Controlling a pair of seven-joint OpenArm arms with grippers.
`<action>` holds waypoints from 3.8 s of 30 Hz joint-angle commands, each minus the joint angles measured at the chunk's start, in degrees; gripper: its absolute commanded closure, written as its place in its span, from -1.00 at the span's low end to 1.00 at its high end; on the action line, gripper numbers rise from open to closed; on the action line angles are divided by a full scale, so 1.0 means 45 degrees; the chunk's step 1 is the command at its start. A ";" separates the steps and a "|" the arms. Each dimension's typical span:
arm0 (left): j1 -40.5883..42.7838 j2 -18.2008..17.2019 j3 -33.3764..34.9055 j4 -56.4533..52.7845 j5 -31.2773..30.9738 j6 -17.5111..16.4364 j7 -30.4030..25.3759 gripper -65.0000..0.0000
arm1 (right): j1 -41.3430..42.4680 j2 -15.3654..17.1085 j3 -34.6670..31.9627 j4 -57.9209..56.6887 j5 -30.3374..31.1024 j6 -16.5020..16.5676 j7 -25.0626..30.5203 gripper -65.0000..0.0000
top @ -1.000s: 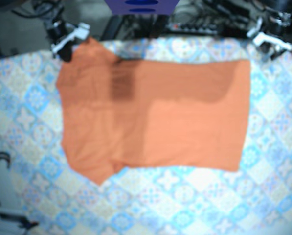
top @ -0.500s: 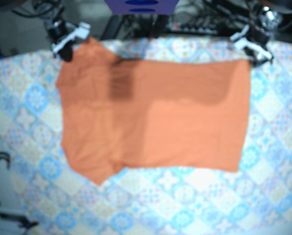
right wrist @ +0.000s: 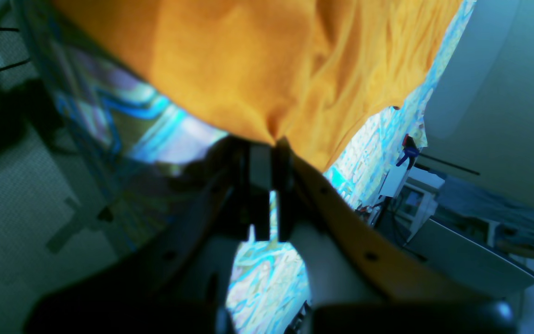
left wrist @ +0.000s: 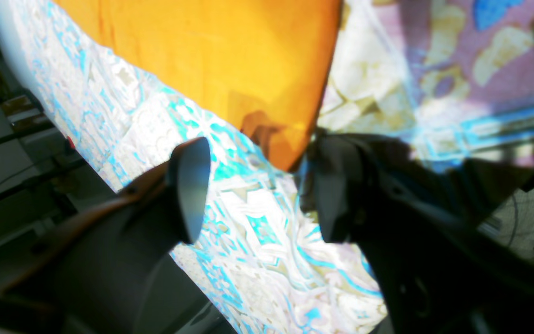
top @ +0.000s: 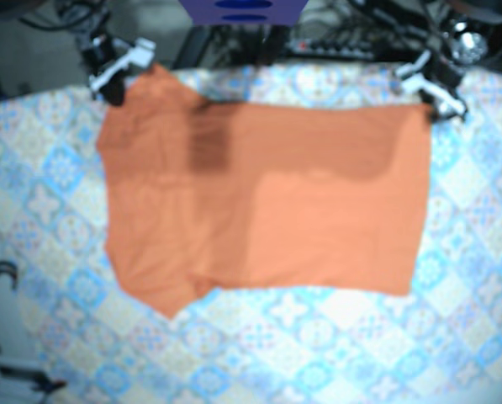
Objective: Fold the T-shirt properly
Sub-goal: 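Grasp the orange shirt's shoulder corners with both grippers, then lift the shoulder edge with both grippers and pull it over the shirt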
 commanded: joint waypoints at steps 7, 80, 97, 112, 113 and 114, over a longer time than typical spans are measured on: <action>-0.0393 -0.0152 -0.0038 0.0122 -0.0032 -0.0030 -0.0244 -0.08 | -0.0173 0.0080 -0.0012 0.0127 -0.0073 0.0033 0.0130 1.00; -0.0568 -0.0132 0.0040 0.0376 -0.0130 -0.0382 -0.0322 1.00 | -0.0466 0.0080 0.0008 0.0303 -0.0054 0.0033 0.0130 1.00; 0.2030 -0.2223 -0.0057 0.0473 -0.2181 0.1357 -0.0889 1.00 | -0.2009 0.0412 0.1004 0.1026 0.0044 -0.0026 0.0247 1.00; 0.3944 -0.2535 0.0040 0.0473 -0.2513 0.2490 -0.0908 1.00 | -0.2888 0.0529 0.1961 0.1045 0.0044 -0.0046 0.1048 1.00; 0.4023 -0.2535 0.0040 0.0473 -0.2513 0.2490 -0.0908 1.00 | -0.2888 0.0588 0.1961 0.1045 0.0044 -0.0046 0.1048 1.00; 0.4120 -0.2516 0.0040 0.0473 -0.2513 0.2490 -0.0908 1.00 | -0.2908 0.0627 0.1961 0.1045 0.0044 -0.0046 0.1048 1.00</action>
